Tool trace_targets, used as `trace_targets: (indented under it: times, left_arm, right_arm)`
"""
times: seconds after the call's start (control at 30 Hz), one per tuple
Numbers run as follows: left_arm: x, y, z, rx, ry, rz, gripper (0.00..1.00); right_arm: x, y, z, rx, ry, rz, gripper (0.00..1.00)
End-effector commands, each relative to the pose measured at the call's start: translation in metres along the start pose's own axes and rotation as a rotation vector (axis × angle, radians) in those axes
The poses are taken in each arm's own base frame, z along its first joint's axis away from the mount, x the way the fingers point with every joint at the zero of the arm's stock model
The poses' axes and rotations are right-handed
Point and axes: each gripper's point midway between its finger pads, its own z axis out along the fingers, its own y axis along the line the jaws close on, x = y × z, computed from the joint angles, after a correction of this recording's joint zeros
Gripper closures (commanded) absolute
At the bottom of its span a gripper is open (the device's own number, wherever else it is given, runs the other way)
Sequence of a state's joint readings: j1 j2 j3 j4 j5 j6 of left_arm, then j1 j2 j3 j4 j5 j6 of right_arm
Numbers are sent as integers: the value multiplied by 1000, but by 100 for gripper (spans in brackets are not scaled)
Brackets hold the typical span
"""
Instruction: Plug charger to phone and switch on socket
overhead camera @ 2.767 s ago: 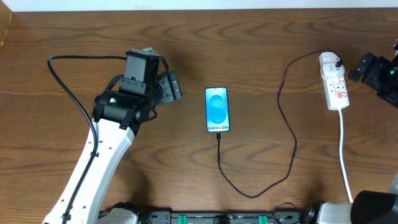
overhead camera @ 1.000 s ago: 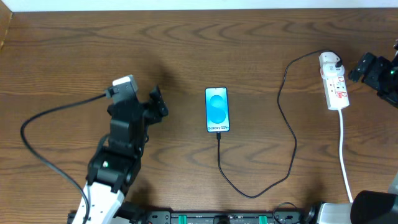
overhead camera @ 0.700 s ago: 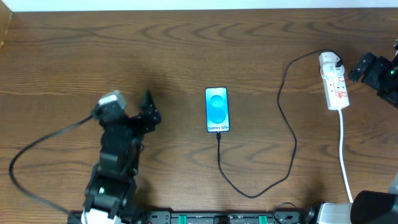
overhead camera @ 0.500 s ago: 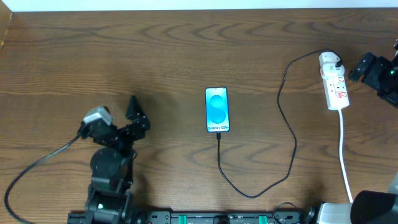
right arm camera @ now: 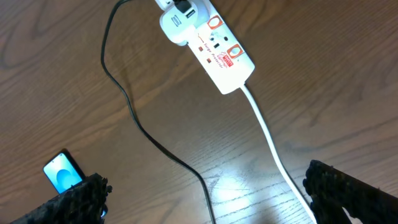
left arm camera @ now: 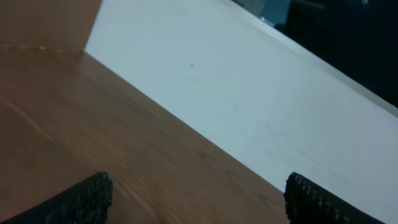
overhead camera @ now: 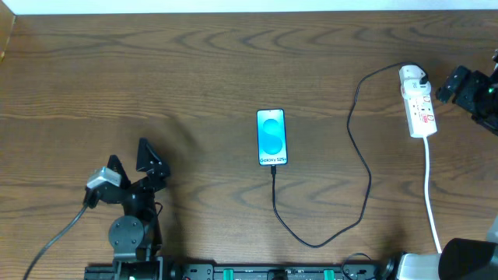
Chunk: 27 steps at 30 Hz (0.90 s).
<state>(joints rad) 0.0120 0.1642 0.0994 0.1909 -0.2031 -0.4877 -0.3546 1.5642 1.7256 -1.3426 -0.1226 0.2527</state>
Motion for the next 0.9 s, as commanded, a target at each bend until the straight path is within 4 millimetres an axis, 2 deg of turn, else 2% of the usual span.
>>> trace_targets:
  times: [0.0,0.23,0.5,0.7,0.87]
  left_arm:
    - [4,9,-3,-3,-23,-45,12]
    - [22,27,-5,-49,5,-35,12]
    - [45,58,-11,-172,99,25,12]
    - [47,55,-11,-150,119,168,12]
    - [57,45,-11,-65,177,339,12]
  right_arm:
    - [-1,0,-3,2,-10,2,1]
    - [-1,0,-3,2,-10,2,1]
    - [-1,0,-3,2,-10,2,1]
    - [-1,0,-3,2,-10,2,1]
    - [-1,0,-3,2,-10,2,1]
